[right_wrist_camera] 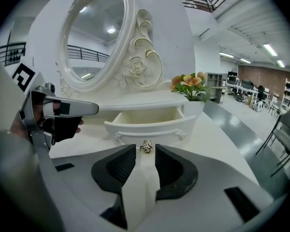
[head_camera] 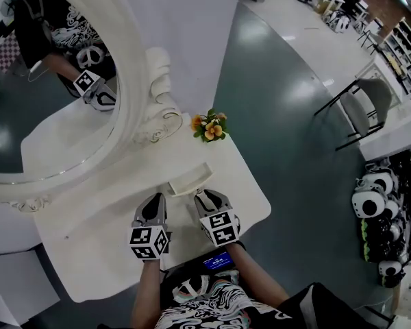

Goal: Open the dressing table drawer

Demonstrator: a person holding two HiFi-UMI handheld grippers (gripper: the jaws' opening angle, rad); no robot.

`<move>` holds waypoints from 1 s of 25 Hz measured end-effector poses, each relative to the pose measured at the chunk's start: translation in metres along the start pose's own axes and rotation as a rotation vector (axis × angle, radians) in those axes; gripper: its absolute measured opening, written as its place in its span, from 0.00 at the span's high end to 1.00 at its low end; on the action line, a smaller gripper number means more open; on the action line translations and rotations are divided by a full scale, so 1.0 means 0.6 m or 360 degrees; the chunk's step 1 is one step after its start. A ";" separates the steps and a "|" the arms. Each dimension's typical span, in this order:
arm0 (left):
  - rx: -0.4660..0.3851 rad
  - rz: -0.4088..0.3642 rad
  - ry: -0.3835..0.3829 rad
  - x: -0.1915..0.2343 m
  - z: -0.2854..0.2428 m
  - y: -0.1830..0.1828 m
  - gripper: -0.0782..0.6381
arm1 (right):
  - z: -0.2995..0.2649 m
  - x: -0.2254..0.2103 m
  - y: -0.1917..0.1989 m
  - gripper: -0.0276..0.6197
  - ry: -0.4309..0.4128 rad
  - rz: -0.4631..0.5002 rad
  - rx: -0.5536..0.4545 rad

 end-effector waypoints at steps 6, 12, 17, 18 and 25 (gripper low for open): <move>-0.0102 -0.0070 0.0010 -0.016 0.039 -0.034 0.88 | 0.062 0.001 -0.004 0.82 0.0042 -0.0072 -0.0120; -0.0188 -0.0125 0.0004 -0.032 0.077 -0.052 0.89 | 0.124 0.021 -0.026 0.93 0.0051 -0.0054 -0.0293; -0.0220 -0.0181 -0.0003 -0.041 0.100 -0.067 0.89 | 0.160 0.038 -0.029 0.95 0.0044 -0.0065 -0.0367; -0.0218 -0.0192 -0.0004 -0.043 0.103 -0.069 0.89 | 0.165 0.041 -0.031 0.95 0.0048 -0.0063 -0.0380; -0.0197 -0.0237 -0.0003 -0.047 0.117 -0.062 0.89 | 0.182 0.052 -0.031 0.95 0.0094 -0.0020 -0.0392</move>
Point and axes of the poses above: the fingertips, and each gripper's own axes: z backward along the fingers, x to its left, y out of its underside, the point moved 4 cm from there along z, backward along the fingers, and after that the axes turned 11 degrees about -z, right-handed, at the moved point
